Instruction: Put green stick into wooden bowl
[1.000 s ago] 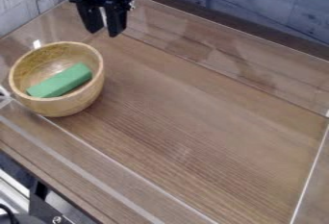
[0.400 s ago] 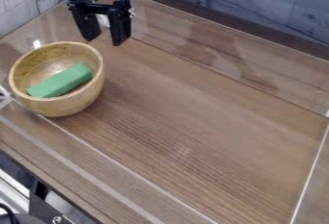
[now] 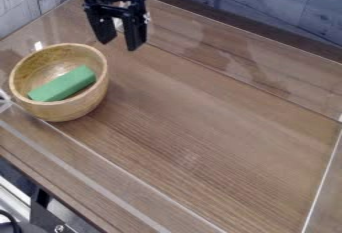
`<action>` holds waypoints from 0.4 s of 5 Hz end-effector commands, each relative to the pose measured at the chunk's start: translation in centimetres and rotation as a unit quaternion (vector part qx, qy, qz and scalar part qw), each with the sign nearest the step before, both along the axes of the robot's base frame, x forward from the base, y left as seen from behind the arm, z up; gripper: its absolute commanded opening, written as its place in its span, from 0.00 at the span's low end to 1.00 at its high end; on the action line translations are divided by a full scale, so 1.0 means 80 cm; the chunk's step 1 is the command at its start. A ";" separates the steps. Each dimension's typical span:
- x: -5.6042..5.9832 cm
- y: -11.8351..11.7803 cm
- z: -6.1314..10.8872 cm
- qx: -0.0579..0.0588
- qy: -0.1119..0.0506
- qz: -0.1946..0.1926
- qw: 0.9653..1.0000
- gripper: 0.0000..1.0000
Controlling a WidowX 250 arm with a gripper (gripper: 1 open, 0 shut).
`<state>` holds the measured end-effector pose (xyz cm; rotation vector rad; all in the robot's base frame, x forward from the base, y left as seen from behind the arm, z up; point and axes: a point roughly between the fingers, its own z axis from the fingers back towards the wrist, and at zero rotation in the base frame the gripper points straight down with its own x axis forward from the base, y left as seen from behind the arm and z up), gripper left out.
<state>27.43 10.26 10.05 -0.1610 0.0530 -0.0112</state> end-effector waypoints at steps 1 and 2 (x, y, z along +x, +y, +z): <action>0.008 -0.007 0.018 0.010 -0.028 -0.012 0.999 1.00; 0.013 -0.010 0.020 0.013 -0.031 -0.031 0.999 1.00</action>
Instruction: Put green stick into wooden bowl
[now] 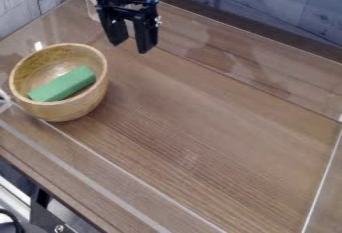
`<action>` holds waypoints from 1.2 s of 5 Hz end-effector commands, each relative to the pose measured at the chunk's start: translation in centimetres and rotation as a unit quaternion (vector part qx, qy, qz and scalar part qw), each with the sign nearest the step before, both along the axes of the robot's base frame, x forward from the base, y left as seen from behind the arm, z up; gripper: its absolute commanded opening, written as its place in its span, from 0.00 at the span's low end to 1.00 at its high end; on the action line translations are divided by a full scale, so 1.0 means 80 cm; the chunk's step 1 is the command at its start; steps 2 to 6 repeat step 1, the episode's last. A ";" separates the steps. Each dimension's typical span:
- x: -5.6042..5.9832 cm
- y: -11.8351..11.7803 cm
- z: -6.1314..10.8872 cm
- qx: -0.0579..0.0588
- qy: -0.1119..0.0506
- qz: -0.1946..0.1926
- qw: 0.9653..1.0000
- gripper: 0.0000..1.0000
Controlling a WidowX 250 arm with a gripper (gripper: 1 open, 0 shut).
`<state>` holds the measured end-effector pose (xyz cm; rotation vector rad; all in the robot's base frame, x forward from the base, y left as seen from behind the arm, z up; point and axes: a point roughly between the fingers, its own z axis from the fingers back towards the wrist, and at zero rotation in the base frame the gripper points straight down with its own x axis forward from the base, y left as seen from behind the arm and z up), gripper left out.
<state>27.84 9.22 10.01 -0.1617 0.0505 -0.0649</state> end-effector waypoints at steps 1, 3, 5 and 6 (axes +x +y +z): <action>0.019 0.006 0.023 0.020 -0.033 0.015 0.999 1.00; 0.019 0.006 0.023 0.020 -0.033 0.015 0.999 1.00; 0.019 0.006 0.023 0.020 -0.033 0.015 0.999 1.00; 0.019 0.006 0.023 0.020 -0.033 0.015 0.999 1.00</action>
